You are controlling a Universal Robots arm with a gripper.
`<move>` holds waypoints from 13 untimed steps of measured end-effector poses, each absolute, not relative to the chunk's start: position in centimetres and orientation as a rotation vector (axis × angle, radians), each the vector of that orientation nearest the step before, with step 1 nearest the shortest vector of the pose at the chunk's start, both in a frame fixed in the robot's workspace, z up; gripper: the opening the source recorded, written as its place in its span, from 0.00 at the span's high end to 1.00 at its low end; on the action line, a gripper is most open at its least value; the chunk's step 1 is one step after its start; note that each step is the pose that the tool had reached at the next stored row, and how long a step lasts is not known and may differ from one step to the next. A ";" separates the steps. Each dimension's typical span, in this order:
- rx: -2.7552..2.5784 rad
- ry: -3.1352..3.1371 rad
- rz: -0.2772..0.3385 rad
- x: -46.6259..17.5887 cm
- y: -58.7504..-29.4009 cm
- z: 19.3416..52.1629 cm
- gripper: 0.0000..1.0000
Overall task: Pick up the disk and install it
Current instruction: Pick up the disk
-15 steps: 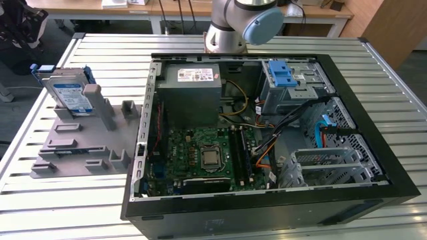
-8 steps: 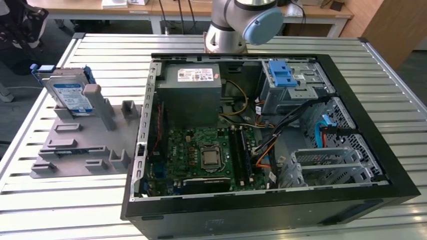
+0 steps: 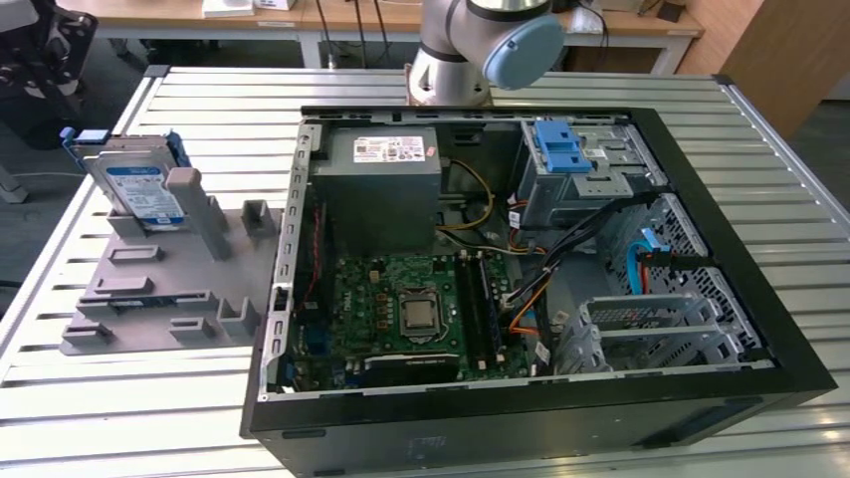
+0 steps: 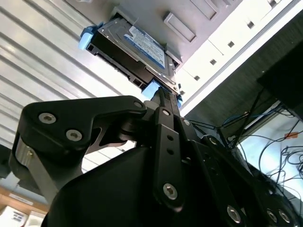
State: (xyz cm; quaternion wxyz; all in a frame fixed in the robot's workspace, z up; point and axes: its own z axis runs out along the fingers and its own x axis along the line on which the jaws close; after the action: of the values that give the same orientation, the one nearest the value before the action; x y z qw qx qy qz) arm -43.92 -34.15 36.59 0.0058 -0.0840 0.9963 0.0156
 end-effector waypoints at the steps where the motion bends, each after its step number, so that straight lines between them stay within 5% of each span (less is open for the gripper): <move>1: -0.291 3.116 0.049 -43.9 -34.1 36.6 0.89; 13: -0.630 3.069 0.051 -43.9 -34.1 36.4 0.89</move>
State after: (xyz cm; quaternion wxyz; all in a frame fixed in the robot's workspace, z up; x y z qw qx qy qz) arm -43.92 -34.15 36.35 0.0040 -0.2011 0.9794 0.0162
